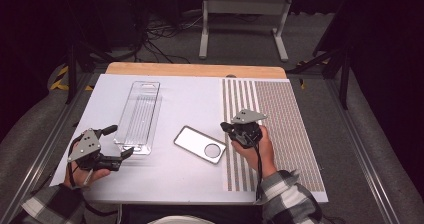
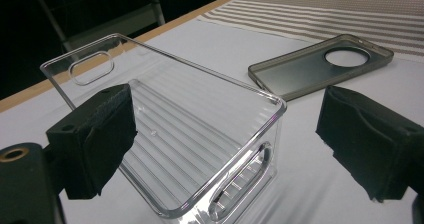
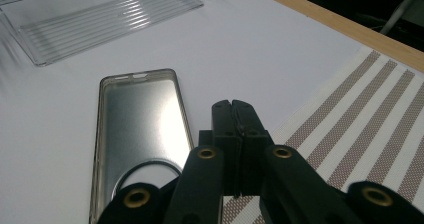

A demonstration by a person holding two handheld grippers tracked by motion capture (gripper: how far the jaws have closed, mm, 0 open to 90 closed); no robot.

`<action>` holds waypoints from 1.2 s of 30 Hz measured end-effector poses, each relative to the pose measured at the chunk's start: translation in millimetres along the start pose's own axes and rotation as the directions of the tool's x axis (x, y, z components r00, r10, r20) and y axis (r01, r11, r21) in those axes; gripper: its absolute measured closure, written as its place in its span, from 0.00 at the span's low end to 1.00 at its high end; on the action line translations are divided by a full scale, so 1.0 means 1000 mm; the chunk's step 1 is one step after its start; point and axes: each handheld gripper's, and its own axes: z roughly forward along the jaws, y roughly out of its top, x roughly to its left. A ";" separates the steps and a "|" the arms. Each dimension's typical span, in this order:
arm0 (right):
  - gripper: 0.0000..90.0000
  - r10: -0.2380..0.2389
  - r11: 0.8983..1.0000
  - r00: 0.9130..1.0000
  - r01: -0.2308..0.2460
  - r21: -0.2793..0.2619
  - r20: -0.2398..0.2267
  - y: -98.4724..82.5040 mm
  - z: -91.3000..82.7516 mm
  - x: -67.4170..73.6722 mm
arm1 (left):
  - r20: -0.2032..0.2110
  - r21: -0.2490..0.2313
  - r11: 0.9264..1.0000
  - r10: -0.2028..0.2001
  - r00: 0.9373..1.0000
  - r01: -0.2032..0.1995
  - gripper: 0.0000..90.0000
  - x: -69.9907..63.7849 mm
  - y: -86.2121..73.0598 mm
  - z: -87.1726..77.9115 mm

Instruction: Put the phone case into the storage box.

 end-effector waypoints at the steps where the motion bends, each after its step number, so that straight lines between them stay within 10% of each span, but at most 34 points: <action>1: 1.00 0.005 1.000 1.000 -0.005 0.001 -0.005 0.001 0.002 0.000 | -0.001 0.000 1.000 0.000 1.000 0.000 0.10 0.000 0.000 0.000; 24: 1.00 0.004 0.995 0.997 0.003 0.098 -0.076 0.032 0.082 0.013 | 0.003 0.009 1.000 0.012 1.000 -0.012 0.11 0.002 -0.002 0.001; 36: 1.00 -0.040 0.961 0.992 0.070 0.269 -0.116 0.038 0.126 0.030 | 0.009 0.009 1.000 0.008 1.000 -0.008 0.11 0.002 -0.003 0.001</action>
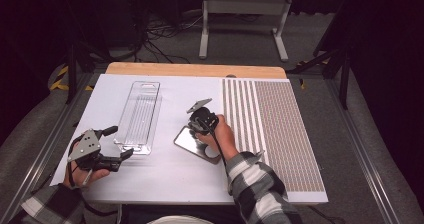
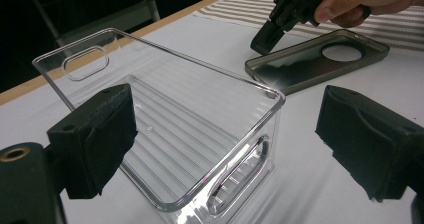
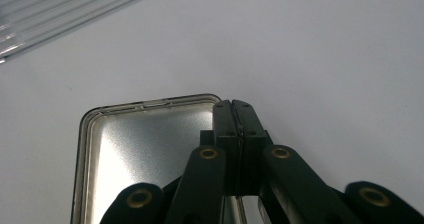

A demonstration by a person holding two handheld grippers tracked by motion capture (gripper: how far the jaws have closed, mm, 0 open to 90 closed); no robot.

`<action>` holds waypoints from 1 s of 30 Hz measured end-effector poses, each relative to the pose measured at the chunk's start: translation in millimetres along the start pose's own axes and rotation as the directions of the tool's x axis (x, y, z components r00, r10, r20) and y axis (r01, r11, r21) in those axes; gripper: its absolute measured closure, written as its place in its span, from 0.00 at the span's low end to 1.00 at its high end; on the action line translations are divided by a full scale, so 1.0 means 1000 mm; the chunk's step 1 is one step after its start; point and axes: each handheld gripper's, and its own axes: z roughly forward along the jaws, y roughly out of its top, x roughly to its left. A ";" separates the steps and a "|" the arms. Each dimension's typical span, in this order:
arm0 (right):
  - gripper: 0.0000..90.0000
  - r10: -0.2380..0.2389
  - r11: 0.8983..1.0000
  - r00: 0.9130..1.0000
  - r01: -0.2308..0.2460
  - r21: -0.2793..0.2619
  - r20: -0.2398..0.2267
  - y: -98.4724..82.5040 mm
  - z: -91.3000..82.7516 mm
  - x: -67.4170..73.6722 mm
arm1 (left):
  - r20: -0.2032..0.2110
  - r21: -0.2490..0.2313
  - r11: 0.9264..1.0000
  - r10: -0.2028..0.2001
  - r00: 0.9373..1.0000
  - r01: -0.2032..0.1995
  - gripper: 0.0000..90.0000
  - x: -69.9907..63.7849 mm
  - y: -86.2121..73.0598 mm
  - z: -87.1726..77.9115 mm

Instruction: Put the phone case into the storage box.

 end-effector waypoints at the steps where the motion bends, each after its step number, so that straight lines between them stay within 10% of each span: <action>1: 1.00 -0.001 1.000 1.000 0.001 0.008 -0.003 0.001 0.001 0.000 | 0.002 0.000 1.000 -0.001 1.000 0.001 0.11 0.000 0.000 0.000; 21: 1.00 0.028 0.998 1.000 -0.029 0.048 0.010 -0.002 0.009 -0.009 | 0.008 0.016 1.000 0.001 1.000 -0.001 0.11 0.000 -0.001 0.003; 30: 1.00 -0.062 0.995 0.997 0.065 0.072 -0.050 0.008 0.014 0.009 | 0.010 0.021 1.000 0.001 1.000 -0.001 0.11 0.000 -0.002 0.003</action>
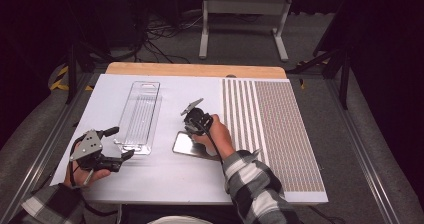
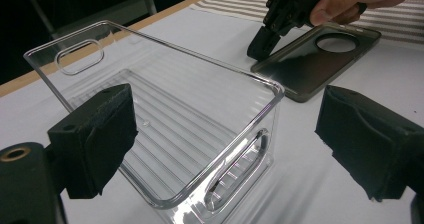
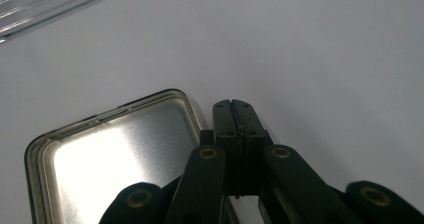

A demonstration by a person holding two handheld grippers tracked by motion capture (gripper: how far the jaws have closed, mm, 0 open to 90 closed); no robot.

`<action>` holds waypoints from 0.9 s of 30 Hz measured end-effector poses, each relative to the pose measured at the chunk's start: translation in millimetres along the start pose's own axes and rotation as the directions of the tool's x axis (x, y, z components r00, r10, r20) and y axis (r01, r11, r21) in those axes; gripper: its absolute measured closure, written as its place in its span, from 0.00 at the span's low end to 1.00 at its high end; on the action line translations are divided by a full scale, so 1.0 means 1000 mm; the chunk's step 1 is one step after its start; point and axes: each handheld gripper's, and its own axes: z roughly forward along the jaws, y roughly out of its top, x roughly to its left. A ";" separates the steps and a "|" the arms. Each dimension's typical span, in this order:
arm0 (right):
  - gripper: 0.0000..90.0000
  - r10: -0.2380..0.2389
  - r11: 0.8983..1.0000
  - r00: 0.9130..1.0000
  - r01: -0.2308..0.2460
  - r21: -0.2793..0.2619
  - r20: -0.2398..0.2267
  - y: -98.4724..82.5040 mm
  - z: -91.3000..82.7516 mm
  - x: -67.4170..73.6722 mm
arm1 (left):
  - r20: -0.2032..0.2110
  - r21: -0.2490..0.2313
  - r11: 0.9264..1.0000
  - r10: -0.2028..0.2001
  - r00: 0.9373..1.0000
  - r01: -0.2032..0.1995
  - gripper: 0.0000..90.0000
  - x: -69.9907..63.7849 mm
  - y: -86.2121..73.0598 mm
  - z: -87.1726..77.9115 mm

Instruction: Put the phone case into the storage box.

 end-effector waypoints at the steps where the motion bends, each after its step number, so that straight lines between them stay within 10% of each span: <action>1: 1.00 0.000 1.000 1.000 0.000 0.000 0.000 0.000 0.000 0.000 | 0.000 0.000 1.000 0.000 1.000 0.000 0.11 0.000 0.000 0.000; 15: 1.00 -0.176 0.983 0.979 0.179 0.028 -0.101 -0.002 -0.006 0.050 | 0.002 0.016 1.000 -0.003 1.000 0.003 0.11 -0.001 0.000 0.001; 27: 1.00 -0.234 0.971 0.960 0.239 0.014 -0.157 -0.022 -0.021 0.072 | -0.003 0.025 1.000 -0.003 1.000 0.003 0.11 -0.001 -0.001 0.002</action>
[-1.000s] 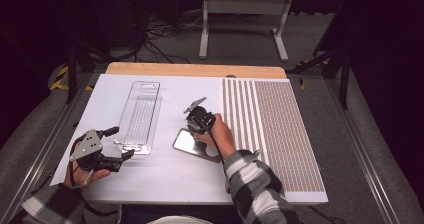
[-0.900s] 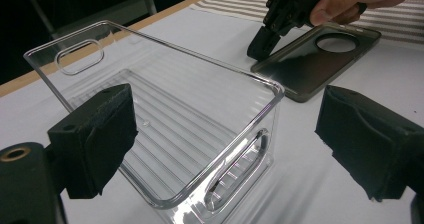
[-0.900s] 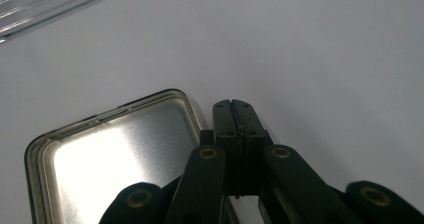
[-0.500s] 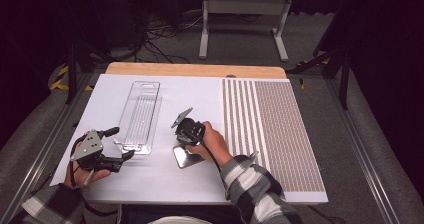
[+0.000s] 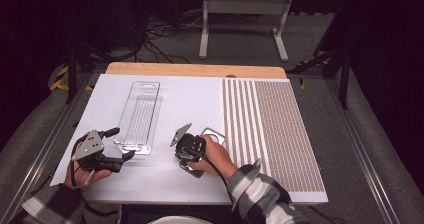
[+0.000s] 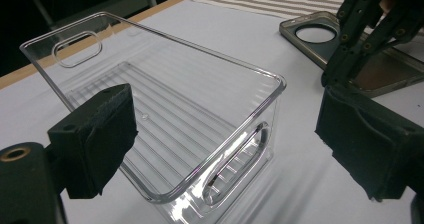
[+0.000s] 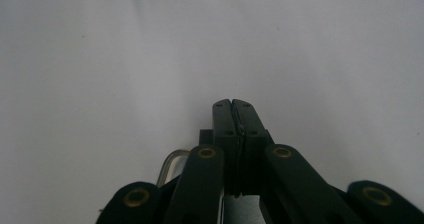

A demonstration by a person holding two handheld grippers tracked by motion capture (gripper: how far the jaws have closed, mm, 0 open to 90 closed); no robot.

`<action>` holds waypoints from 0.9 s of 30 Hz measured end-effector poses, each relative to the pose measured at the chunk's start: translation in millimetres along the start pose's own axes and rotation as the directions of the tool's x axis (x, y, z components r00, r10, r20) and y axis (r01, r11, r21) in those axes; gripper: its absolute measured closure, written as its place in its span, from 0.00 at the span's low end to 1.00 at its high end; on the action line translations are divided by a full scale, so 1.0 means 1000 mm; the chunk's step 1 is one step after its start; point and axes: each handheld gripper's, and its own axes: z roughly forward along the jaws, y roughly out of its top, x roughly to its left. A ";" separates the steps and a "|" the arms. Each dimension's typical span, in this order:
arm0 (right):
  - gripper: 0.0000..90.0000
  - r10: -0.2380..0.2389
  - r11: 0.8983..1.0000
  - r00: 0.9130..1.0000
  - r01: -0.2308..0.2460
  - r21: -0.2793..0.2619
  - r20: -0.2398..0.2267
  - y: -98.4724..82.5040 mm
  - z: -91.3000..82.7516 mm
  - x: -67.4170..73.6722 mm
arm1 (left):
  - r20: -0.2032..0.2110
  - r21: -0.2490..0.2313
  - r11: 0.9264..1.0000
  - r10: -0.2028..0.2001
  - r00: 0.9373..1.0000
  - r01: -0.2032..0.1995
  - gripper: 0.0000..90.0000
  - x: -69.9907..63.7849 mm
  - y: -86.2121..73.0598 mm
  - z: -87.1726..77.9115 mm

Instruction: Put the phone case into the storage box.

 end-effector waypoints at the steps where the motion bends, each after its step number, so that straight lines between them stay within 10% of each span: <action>1: 1.00 0.001 1.000 1.000 -0.001 -0.002 -0.005 -0.001 -0.001 0.002 | 0.000 0.000 1.000 0.000 1.000 0.000 0.11 0.000 0.000 0.000; 18: 0.90 -0.025 0.999 0.998 0.023 -0.027 -0.060 -0.025 -0.019 0.018 | 0.005 0.010 1.000 0.000 1.000 0.000 0.11 0.000 -0.001 0.001; 27: 0.67 0.070 0.991 0.992 -0.057 -0.121 0.105 -0.036 -0.063 -0.008 | 0.007 0.009 1.000 0.005 1.000 -0.005 0.11 0.000 0.000 0.001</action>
